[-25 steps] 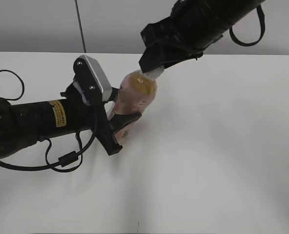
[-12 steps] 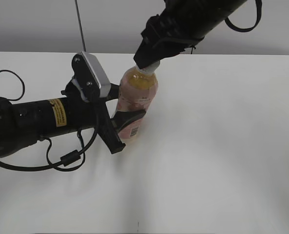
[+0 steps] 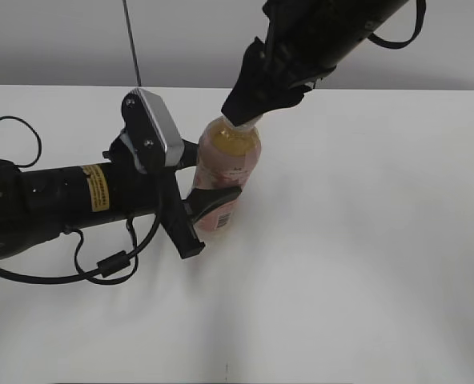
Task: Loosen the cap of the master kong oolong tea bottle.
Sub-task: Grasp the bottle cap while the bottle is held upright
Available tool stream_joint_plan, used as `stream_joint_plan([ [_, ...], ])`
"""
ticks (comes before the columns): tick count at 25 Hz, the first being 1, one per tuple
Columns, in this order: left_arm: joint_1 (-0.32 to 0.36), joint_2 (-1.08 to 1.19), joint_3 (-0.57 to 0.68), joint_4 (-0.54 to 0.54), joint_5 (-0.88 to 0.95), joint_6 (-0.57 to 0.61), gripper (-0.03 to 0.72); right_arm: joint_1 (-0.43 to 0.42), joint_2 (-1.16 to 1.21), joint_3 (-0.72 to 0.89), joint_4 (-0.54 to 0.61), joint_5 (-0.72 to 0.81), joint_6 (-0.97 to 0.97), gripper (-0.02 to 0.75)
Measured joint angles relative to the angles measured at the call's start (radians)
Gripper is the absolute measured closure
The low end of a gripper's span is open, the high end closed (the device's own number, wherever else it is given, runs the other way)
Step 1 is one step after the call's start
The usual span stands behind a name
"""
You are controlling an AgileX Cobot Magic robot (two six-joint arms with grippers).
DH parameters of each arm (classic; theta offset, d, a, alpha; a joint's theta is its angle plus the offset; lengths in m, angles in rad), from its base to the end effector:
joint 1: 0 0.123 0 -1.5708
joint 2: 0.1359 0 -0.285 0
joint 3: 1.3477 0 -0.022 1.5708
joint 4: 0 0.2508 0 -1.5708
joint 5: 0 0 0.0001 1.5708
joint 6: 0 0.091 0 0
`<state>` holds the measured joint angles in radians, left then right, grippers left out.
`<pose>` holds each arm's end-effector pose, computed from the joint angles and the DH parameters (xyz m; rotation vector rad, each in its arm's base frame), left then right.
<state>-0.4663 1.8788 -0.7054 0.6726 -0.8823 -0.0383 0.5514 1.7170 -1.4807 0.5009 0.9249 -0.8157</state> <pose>0.2789 -0.1894 0.1431 1.1111 1.5234 -0.4993 0.3013 0.2263 0.3100 -1.4005 2.1295 0.5269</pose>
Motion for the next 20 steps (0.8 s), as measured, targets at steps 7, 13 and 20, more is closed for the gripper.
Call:
stream_joint_plan([
  [7,0.0,0.0,0.0,0.023,0.0,0.0,0.316,0.002,0.0,0.0,0.016,0.018,-0.276,0.46],
  [13,0.0,0.0,0.0,0.027,-0.001,0.0,0.316,0.002,0.0,0.0,0.019,0.022,-0.54,0.46],
  [20,0.002,0.001,0.0,0.029,0.004,-0.008,0.316,0.002,0.012,-0.001,0.023,0.013,-0.882,0.46],
])
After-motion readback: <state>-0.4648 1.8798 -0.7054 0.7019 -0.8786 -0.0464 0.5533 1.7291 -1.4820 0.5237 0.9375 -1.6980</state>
